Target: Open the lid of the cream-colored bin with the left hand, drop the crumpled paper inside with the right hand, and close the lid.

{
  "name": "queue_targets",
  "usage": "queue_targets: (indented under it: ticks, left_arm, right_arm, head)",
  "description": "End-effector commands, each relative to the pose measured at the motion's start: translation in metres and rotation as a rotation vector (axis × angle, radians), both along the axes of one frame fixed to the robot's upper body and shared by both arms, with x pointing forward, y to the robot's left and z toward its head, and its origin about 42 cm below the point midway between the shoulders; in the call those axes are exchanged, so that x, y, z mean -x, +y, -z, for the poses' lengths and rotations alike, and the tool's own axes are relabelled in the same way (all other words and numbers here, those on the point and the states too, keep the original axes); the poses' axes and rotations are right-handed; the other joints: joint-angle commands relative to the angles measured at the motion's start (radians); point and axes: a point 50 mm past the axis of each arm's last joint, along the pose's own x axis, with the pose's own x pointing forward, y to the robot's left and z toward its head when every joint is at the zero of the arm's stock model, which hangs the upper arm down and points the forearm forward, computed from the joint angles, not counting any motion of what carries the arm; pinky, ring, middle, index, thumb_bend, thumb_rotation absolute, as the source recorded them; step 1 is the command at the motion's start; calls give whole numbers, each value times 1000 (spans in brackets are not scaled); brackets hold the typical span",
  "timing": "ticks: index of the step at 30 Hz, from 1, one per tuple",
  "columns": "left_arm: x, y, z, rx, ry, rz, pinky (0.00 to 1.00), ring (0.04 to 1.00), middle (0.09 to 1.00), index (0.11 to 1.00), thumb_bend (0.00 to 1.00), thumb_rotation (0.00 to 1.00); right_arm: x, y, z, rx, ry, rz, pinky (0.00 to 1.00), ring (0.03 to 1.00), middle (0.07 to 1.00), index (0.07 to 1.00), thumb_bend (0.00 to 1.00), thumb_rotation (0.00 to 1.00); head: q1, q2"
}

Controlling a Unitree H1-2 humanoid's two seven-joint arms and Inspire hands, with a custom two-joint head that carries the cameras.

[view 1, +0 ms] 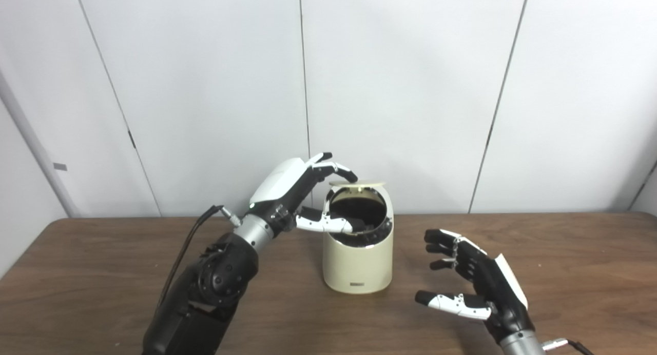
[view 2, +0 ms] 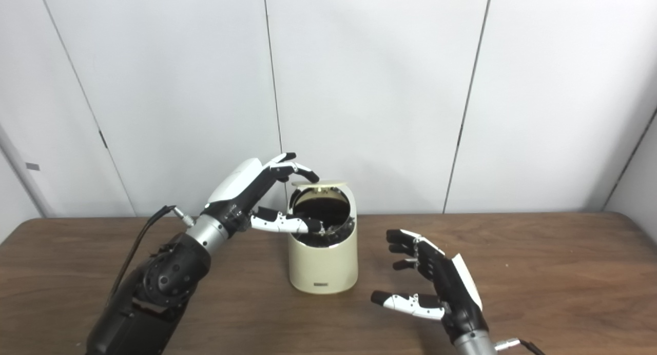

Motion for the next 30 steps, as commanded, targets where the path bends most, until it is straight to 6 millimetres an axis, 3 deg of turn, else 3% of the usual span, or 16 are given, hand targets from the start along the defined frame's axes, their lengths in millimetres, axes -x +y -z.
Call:
queue_targets:
  ticks: [1,6,18,30]
  left_arm:
    - [2,2,-26,-45,-106,-1,785,968,806,766,934,485]
    - [8,1,-25,-140,-167,-15,794,953,789,763,951,487]
    - [19,1,-17,-179,-186,8,785,958,770,755,970,468]
    - [23,-1,-4,-205,-186,44,861,958,770,761,938,444]
  right_arm:
    - [-6,5,-21,-10,-95,-11,633,764,778,746,779,210]
    - [-6,7,-22,-11,-91,-14,647,769,780,747,773,199]
    - [-6,10,-23,-14,-98,-14,622,768,779,748,779,212]
    - [-5,13,-26,-7,-102,-9,616,759,776,748,783,231]
  head:
    - [-1,1]
    - [-4,2]
    - [-12,7]
    - [-27,12]
